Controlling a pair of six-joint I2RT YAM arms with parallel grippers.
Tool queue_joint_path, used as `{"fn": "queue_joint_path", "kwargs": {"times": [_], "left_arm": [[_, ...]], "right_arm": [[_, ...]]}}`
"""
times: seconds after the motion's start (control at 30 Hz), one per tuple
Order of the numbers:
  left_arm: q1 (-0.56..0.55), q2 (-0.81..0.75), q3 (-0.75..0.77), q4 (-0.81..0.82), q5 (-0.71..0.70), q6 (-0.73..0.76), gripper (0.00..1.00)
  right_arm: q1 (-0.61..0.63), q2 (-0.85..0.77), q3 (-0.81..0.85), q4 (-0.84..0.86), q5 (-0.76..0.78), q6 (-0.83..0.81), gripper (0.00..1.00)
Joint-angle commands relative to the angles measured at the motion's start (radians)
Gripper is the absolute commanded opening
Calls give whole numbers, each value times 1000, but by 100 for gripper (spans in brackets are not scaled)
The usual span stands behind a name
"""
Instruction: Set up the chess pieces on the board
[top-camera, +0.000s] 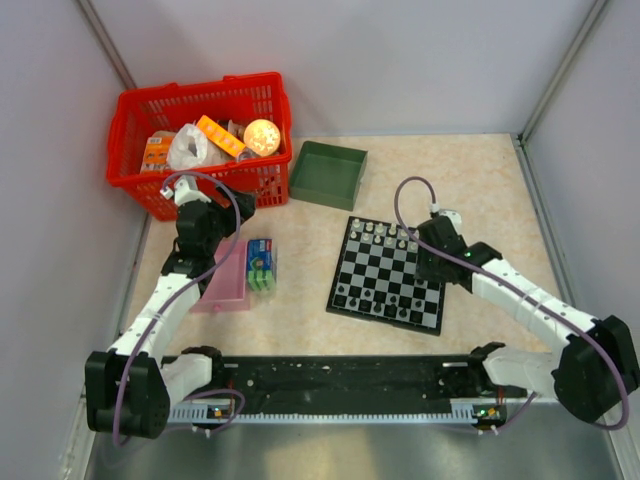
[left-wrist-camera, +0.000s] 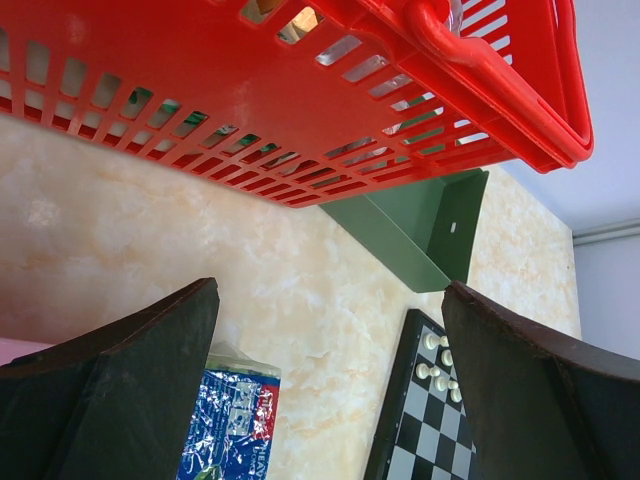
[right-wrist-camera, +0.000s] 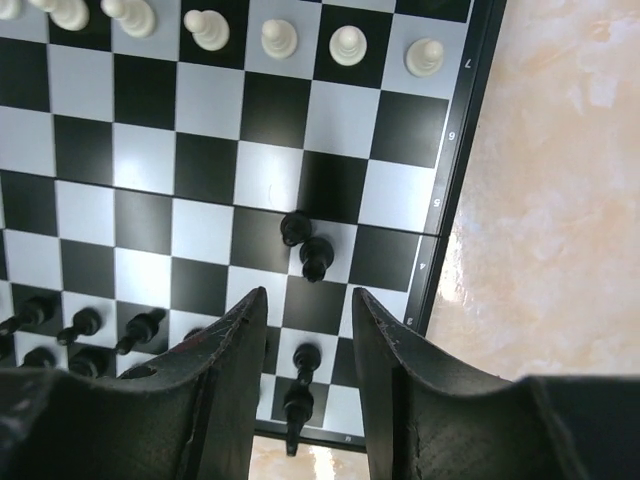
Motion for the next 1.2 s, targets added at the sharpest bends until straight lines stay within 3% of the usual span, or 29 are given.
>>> {"fn": "queue_joint_path", "kwargs": {"times": [0.0, 0.43, 0.87, 1.17], "left_arm": [[7, -20, -2, 45, 4, 9, 99], [8, 11, 3, 60, 10, 3, 99], [8, 15, 1, 59, 10, 6, 99], [10, 15, 4, 62, 9, 3, 99]], "right_arm": [[-42, 64, 38, 62, -25, -76, 39], [-48, 167, 13, 159, -64, -113, 35], [-50, 193, 8, 134, -52, -126, 27], [-50, 187, 4, 117, -61, -127, 33]]}}
